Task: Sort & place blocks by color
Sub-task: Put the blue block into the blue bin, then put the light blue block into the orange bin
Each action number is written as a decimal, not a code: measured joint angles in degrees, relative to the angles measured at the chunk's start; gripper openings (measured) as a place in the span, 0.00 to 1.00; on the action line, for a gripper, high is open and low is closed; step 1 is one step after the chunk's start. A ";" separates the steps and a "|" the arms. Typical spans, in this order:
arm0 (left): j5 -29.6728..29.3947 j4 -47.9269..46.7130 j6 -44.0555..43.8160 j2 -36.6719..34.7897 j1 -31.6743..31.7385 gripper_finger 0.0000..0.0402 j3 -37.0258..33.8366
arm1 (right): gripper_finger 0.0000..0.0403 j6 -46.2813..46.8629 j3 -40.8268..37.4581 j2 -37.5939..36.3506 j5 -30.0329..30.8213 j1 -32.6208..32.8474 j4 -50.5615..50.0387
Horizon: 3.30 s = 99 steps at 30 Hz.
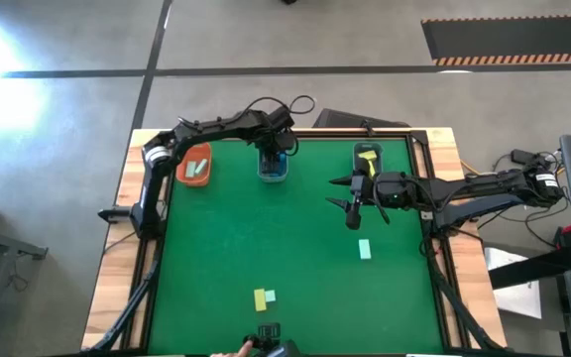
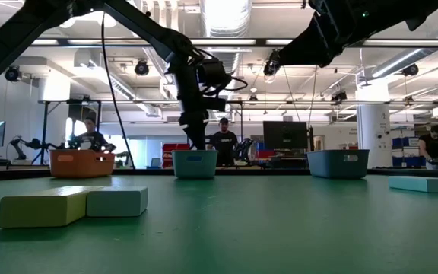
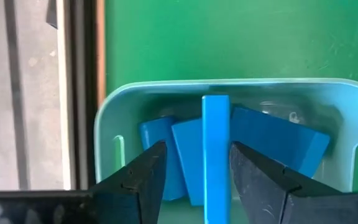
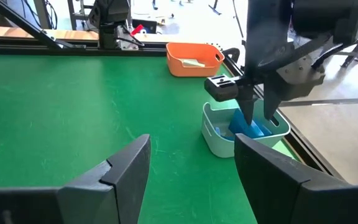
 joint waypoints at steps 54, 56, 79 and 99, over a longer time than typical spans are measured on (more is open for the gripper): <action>-3.58 63.01 -26.05 -50.58 -27.46 0.40 -54.54 | 0.54 57.23 5.93 17.28 -3.60 12.80 -29.35; -3.76 63.00 -25.44 -50.58 -27.46 0.40 -54.50 | 0.54 61.85 8.89 18.92 -3.25 14.28 -37.98; -3.92 63.07 -23.55 -50.58 -27.46 0.40 -54.55 | 0.54 87.77 25.39 36.77 -6.36 22.45 -67.26; -3.94 63.02 -23.55 -50.58 -27.46 0.40 -54.58 | 0.54 92.20 20.43 38.95 -6.68 24.20 -62.18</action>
